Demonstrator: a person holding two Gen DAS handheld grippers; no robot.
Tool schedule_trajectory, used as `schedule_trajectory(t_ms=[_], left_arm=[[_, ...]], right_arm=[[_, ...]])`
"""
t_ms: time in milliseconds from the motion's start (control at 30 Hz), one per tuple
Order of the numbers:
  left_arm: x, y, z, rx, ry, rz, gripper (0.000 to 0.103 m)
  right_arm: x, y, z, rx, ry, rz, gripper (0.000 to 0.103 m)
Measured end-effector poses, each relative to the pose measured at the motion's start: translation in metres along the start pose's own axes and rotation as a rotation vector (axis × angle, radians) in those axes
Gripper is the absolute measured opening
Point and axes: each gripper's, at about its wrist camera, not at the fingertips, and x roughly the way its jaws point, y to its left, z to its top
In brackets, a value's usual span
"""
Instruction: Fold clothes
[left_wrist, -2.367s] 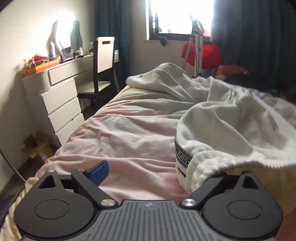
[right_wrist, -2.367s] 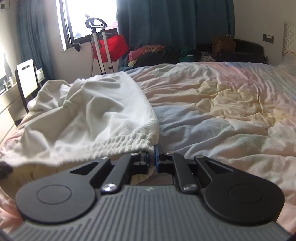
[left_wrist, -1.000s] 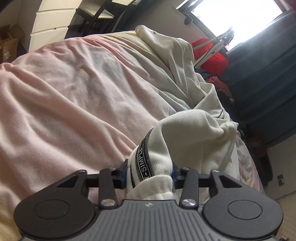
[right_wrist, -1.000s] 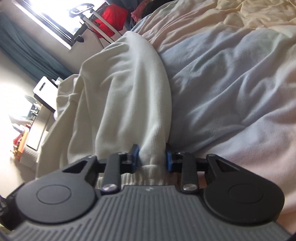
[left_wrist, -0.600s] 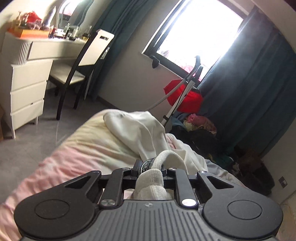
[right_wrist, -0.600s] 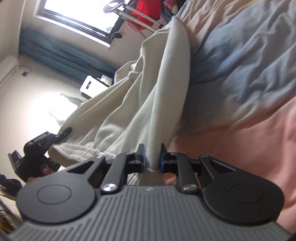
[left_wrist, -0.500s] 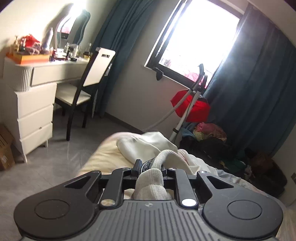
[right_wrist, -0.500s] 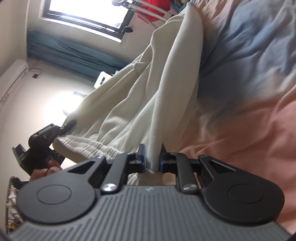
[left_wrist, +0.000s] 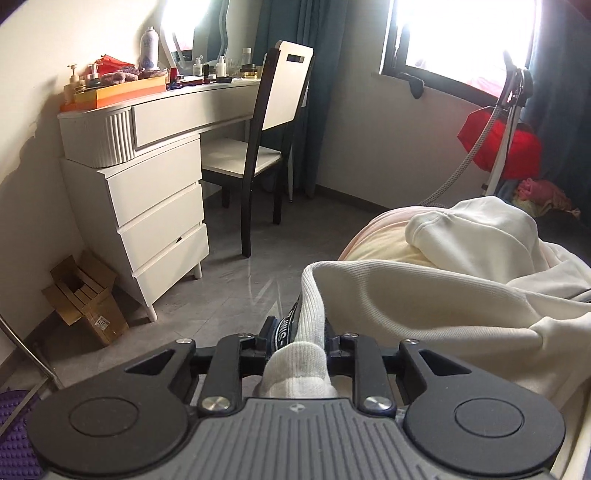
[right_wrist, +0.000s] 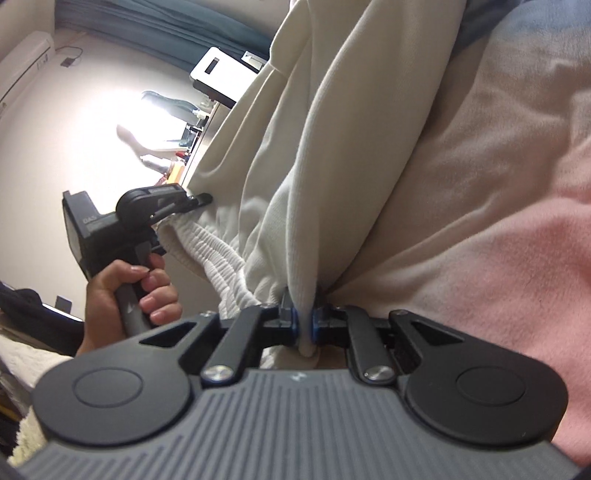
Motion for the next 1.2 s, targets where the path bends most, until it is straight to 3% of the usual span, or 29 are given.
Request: schedule_trajectory(t_ms=[67,133,167,200,233,300,367,600,767,933,1100,1200], left_arm=[[-0.012,-0.001,-0.003,-0.002,-0.022,-0.003,0.036],[-0.030,-0.003,-0.005,-0.007,-0.056,-0.002,0.058],[-0.042,-0.005,-0.006,-0.009,-0.079,-0.004,0.075],[-0.055,-0.008,-0.006,-0.005,-0.099,-0.013,0.088],[-0.069,-0.012,-0.007,0.005,-0.114,-0.025,0.090],[-0.097,-0.022,-0.010,0.024,-0.140,-0.052,0.093],[-0.135,-0.038,-0.016,0.044,-0.175,-0.080,0.102],[-0.264,-0.097,-0.054,0.092,-0.301,-0.238,0.103],[-0.338,-0.134,-0.100,0.147,-0.356,-0.334,0.103],[-0.384,-0.162,-0.150,0.180,-0.360,-0.386,0.103],[-0.410,-0.183,-0.197,0.214,-0.361,-0.381,0.103],[-0.409,-0.190,-0.213,0.228,-0.343,-0.419,0.103]], right_arm=[[-0.001,0.006,0.000,-0.058,0.011,-0.027,0.013],[-0.006,0.015,-0.001,-0.117,0.020,-0.057,0.015],[-0.013,0.023,-0.001,-0.149,0.008,-0.067,0.019],[-0.020,0.031,-0.002,-0.182,-0.007,-0.076,0.031],[-0.028,0.039,-0.003,-0.215,-0.022,-0.084,0.041],[-0.049,0.057,-0.004,-0.293,-0.087,-0.077,0.092],[-0.075,0.075,-0.003,-0.368,-0.157,-0.077,0.091],[-0.181,0.125,0.008,-0.542,-0.399,-0.154,0.091],[-0.255,0.129,0.005,-0.612,-0.535,-0.239,0.091],[-0.319,0.107,-0.004,-0.625,-0.623,-0.297,0.091],[-0.345,0.085,-0.018,-0.649,-0.653,-0.384,0.091],[-0.348,0.073,-0.024,-0.636,-0.665,-0.410,0.091]])
